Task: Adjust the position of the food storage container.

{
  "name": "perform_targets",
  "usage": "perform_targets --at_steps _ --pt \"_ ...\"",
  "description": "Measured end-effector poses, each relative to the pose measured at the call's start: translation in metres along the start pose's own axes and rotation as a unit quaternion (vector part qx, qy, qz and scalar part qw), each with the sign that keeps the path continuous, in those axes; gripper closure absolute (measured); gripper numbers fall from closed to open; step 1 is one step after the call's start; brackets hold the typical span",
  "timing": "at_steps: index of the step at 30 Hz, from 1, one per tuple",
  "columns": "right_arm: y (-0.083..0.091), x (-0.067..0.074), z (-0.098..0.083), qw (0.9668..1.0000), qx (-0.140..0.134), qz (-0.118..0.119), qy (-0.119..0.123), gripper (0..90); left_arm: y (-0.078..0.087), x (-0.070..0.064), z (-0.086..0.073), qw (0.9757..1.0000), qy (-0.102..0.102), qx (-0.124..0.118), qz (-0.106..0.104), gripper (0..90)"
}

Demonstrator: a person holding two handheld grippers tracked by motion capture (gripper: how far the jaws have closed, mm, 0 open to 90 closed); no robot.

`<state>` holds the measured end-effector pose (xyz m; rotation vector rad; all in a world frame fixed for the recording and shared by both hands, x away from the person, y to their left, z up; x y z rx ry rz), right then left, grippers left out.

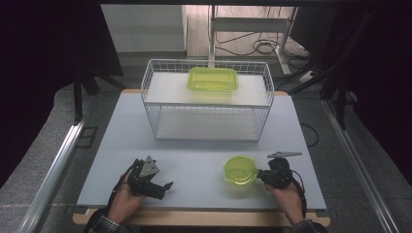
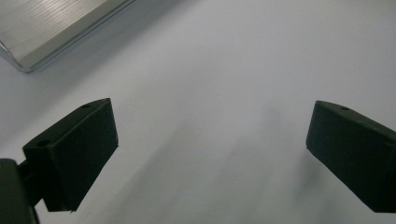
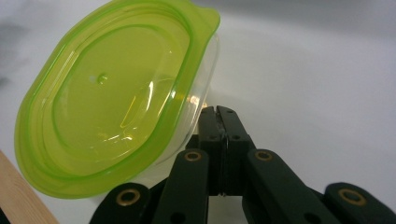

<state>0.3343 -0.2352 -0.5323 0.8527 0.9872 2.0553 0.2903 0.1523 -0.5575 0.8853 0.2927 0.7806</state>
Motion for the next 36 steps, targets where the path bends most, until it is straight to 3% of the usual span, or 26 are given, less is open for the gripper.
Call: perform_targets --at_steps 6,15,19,23,27,36 --pt "-0.019 0.02 0.014 0.9994 0.006 0.024 0.026 88.9 -0.001 0.0 0.0 1.0 0.0 0.001 0.0 2.3" --pt "-0.04 0.049 0.031 0.997 0.016 0.059 0.048 88.9 -0.001 0.0 0.0 1.0 -0.002 0.002 0.002 2.3" --pt "-0.049 0.058 0.036 0.9957 0.022 0.066 0.061 88.9 0.0 0.0 0.0 1.0 -0.002 0.002 0.002 2.3" --pt "-0.05 0.057 0.038 0.9958 0.018 0.053 0.073 88.7 0.0 0.0 0.0 1.0 0.001 0.003 0.0 2.4" --pt "-0.04 0.048 0.037 0.9966 -0.001 0.024 0.078 85.5 0.0 -0.001 0.001 1.0 0.003 0.005 -0.002 2.8" --pt "-0.019 0.039 0.034 0.994 -0.029 -0.017 0.104 69.6 0.001 -0.003 0.001 1.0 0.005 0.004 -0.007 2.9"
Point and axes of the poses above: each handheld gripper's, and its own axes: y roughly backward along the jaws, z roughly out of its top, x roughly to its left, the point moved 4 cm from there along -y, roughly forward along the jaws, and after that the axes turned 9 degrees about x, right-handed, at the moved point
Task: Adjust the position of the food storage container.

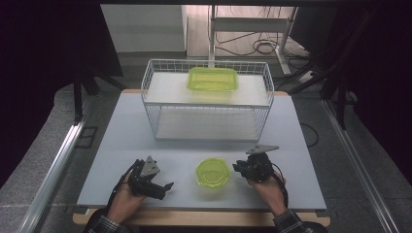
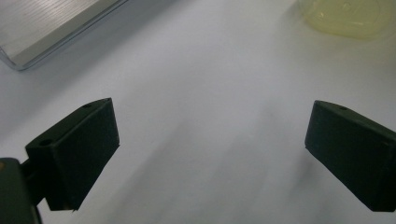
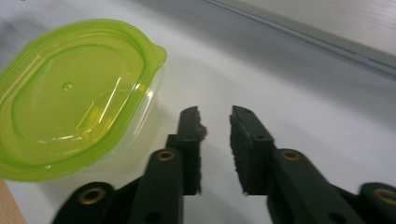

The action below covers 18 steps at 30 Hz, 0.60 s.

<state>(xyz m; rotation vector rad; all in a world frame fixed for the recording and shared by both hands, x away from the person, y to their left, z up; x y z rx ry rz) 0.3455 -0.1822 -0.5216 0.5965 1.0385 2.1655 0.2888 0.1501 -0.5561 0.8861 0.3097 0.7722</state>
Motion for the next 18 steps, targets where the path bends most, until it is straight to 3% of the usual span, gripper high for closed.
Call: perform_targets --at_steps 10,14,18 --pt "0.011 -0.011 -0.007 0.9995 -0.021 -0.025 0.002 28.2 -0.001 -0.001 0.0 0.9999 -0.01 0.0 0.005 2.8" --pt "0.011 -0.015 -0.01 0.9992 -0.022 -0.032 0.002 19.6 -0.001 -0.001 0.0 0.9999 -0.011 0.0 0.006 2.8" --pt "0.011 -0.016 -0.01 0.9992 -0.031 -0.025 -0.007 12.8 -0.001 -0.001 0.0 0.9999 -0.012 0.0 0.008 2.8"
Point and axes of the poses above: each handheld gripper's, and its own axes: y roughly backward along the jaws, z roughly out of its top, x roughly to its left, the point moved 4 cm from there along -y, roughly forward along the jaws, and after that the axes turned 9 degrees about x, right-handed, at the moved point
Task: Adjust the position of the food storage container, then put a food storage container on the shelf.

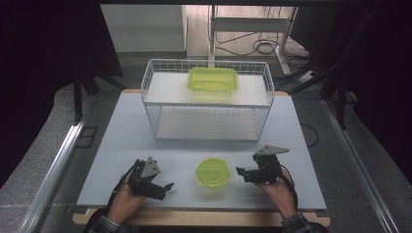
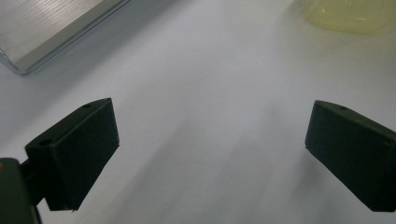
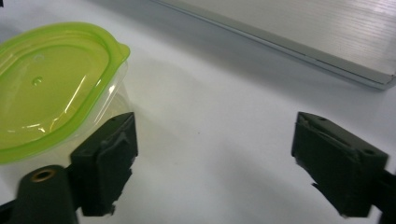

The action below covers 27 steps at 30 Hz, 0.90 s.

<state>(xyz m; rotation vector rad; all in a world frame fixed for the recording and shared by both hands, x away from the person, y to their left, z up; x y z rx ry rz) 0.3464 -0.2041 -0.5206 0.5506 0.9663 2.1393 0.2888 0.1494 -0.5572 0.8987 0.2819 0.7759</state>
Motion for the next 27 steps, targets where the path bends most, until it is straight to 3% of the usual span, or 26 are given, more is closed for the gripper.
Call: perform_targets --at_steps 5,14,23,27 --pt "-0.001 0.001 0.001 1.0 -0.004 0.003 -0.006 7.5 0.0 0.0 -0.001 1.0 0.0 0.0 0.0 2.8" --pt "0.005 0.003 0.006 0.9998 -0.02 -0.004 -0.004 6.5 -0.001 0.0 0.0 1.0 -0.003 0.003 0.001 2.8" --pt "0.006 0.014 0.015 0.9989 -0.016 0.042 -0.011 4.4 -0.001 0.0 0.0 1.0 -0.004 0.004 0.002 2.8" --pt "0.005 0.02 0.021 0.9984 -0.012 0.054 -0.011 10.9 -0.001 0.0 -0.001 1.0 -0.006 0.005 0.003 2.9"
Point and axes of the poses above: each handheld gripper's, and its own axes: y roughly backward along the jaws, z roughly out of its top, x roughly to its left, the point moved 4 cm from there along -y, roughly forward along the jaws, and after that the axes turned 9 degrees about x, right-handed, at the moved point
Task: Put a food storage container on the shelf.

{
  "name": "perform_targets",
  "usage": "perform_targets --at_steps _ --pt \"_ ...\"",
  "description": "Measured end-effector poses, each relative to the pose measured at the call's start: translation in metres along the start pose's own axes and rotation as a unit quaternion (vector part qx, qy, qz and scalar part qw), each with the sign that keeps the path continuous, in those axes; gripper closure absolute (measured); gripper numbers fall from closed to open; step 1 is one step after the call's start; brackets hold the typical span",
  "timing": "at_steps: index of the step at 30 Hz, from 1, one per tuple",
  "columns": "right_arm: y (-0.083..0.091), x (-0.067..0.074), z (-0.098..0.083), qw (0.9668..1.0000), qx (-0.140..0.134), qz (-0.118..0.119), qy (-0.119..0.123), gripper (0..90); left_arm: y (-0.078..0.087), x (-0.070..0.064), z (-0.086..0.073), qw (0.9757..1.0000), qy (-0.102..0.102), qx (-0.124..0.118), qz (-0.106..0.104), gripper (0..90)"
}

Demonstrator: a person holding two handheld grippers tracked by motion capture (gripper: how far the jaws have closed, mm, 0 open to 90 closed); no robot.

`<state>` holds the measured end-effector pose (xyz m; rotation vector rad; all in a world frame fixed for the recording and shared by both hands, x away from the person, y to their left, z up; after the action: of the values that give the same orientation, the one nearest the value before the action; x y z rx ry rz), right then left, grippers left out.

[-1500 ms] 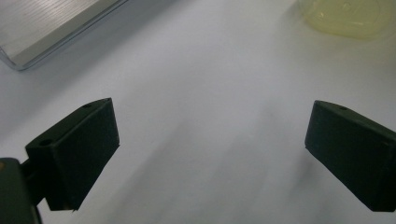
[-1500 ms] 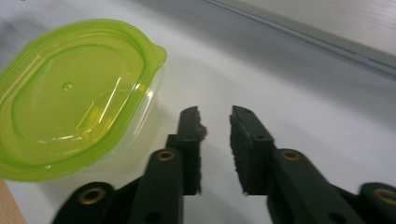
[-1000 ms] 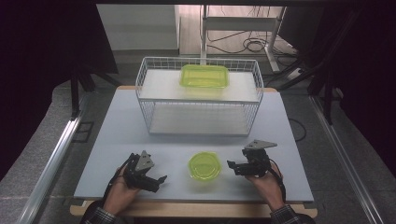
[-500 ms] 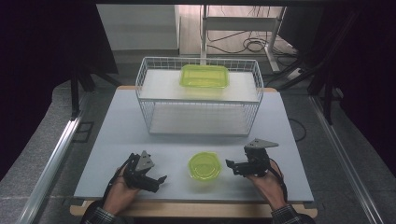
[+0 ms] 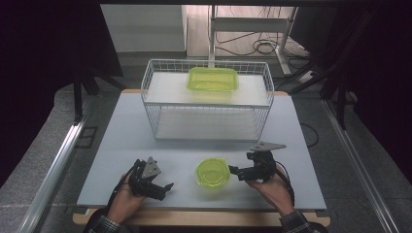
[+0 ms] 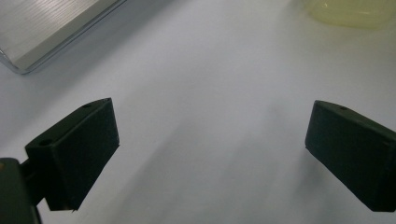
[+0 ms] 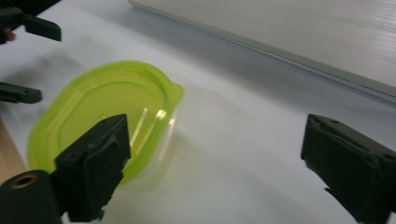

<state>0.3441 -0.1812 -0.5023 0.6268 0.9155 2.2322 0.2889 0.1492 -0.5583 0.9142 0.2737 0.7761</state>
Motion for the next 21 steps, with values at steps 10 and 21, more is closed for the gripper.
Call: perform_targets --at_steps 10,21 --pt "-0.01 0.007 0.006 0.9958 0.024 0.071 -0.053 34.2 -0.001 -0.001 0.0 1.0 -0.004 0.003 0.002 2.9" --pt "-0.024 0.004 0.002 0.9829 0.055 0.135 -0.113 61.1 -0.001 -0.001 0.0 1.0 -0.007 0.004 0.003 2.9"
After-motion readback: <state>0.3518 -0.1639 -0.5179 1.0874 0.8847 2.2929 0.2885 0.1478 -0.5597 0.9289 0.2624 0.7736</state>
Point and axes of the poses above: each handheld gripper's, and its own axes: y roughly backward along the jaws, z roughly out of its top, x roughly to its left, the point moved 4 cm from there along -y, roughly forward along the jaws, and after that the axes turned 9 degrees about x, right-handed, at the moved point
